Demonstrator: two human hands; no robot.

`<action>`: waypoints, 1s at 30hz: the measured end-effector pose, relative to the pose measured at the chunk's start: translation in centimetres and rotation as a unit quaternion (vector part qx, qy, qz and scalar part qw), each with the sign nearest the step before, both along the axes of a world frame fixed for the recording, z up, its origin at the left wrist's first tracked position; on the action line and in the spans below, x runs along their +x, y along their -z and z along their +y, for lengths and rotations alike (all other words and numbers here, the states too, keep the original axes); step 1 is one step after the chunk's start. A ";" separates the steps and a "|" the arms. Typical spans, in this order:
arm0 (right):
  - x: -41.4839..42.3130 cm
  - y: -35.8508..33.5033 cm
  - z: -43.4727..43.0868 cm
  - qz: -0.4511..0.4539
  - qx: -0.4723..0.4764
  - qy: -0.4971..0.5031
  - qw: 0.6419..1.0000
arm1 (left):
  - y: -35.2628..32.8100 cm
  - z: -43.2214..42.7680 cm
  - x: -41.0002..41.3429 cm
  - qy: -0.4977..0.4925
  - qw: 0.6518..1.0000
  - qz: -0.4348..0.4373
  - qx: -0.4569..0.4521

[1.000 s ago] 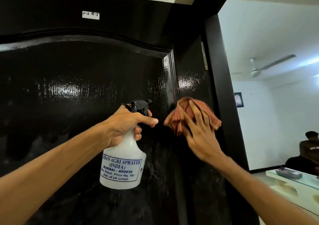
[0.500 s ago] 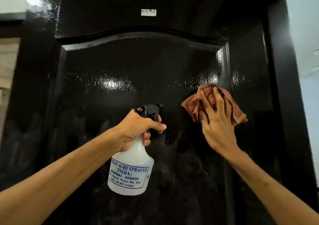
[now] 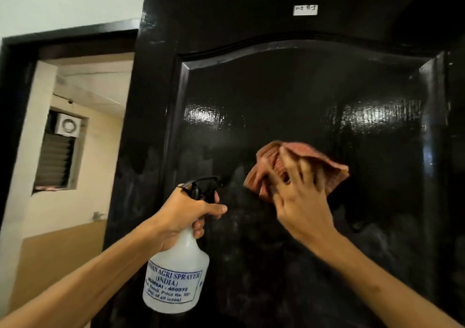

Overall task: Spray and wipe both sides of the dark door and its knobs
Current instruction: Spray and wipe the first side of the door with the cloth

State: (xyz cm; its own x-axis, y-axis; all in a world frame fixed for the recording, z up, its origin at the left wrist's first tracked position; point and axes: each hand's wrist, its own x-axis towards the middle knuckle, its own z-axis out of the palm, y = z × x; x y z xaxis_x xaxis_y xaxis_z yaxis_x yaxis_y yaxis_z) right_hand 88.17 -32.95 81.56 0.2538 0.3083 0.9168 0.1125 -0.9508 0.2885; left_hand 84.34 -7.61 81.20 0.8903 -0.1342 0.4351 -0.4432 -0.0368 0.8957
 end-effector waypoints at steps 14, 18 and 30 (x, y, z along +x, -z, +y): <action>3.6 4.4 15.5 0.057 -0.218 -0.045 0.973 | 3.8 14.6 0.8 -0.110 0.993 0.006 -0.029; 4.9 -3.9 20.7 0.010 -0.114 -0.035 0.993 | 3.8 18.1 1.3 -0.124 0.991 0.006 -0.041; 7.6 -4.6 31.3 0.020 -0.174 -0.050 0.983 | 6.2 25.6 2.5 -0.153 0.987 -0.001 -0.053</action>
State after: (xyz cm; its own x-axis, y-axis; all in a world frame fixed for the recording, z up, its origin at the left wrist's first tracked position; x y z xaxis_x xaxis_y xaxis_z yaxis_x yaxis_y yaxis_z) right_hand 95.80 -1.67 86.15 0.2400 0.6264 0.7416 0.2189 -0.7792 0.5873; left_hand 86.80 17.99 74.98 0.8811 0.1878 0.4341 -0.4275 -0.0761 0.9008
